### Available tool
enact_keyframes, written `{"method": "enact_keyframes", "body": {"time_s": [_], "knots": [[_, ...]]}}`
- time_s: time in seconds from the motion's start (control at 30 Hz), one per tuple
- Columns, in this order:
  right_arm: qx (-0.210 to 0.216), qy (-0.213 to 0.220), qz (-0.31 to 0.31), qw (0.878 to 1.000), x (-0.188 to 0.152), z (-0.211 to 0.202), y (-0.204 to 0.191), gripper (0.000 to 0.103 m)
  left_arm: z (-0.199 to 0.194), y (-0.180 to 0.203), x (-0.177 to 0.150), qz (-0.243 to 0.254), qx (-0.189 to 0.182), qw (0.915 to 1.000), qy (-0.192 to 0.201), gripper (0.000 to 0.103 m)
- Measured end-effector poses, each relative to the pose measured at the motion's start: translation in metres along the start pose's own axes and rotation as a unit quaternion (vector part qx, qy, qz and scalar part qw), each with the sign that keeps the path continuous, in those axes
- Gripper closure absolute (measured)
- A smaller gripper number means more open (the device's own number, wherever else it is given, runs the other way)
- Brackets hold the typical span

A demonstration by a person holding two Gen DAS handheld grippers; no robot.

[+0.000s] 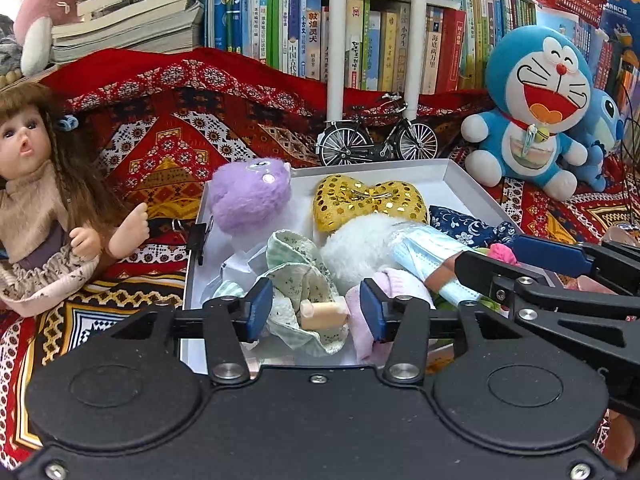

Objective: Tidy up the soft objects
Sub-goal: 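Carry the cream block with the left gripper while the right carries the blue packet into the white box, then open both grippers to release the block and packet into the box, then withdraw both grippers from the white box back over the cloth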

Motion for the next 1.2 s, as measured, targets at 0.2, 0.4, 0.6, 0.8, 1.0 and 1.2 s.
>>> {"method": "enact_keyframes", "body": {"time_s": [0.2,0.4,0.6,0.8,1.0,1.2], "knots": [[-0.006,0.013,0.006,1.0,-0.004,-0.018,0.008,0.028,-0.023,0.009,-0.007,0.002,0.013,0.9996,0.024,0.043],[-0.019,0.04,0.013,0.999,-0.009,-0.045,0.015,0.02,-0.058,0.024,-0.017,0.025,0.017,0.9979,0.058,0.026],[-0.026,0.063,0.008,0.998,-0.016,-0.078,0.022,0.01,-0.091,0.037,-0.031,0.03,0.002,0.9956,0.088,0.018],[-0.024,0.08,0.018,0.996,-0.038,-0.106,0.031,0.001,-0.115,0.051,-0.059,0.033,0.003,0.9935,0.109,0.014],[-0.02,0.067,0.031,0.997,-0.064,-0.121,0.039,0.0,-0.126,0.062,-0.093,0.022,0.018,0.9925,0.119,0.011],[-0.032,0.058,0.013,0.998,-0.085,-0.128,0.04,0.0,-0.127,0.066,-0.123,0.015,0.023,0.9937,0.108,0.009]]}}
Point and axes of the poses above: each gripper's, at about its wrist camera, not at the fingertips, and z roughly the way its jaws point, y to its right, x to its top, the point moved 2 cm from there along z, roughly the way its jaws point, and after that the axes turned 15 degrees about -x, right-handed, at the moved point
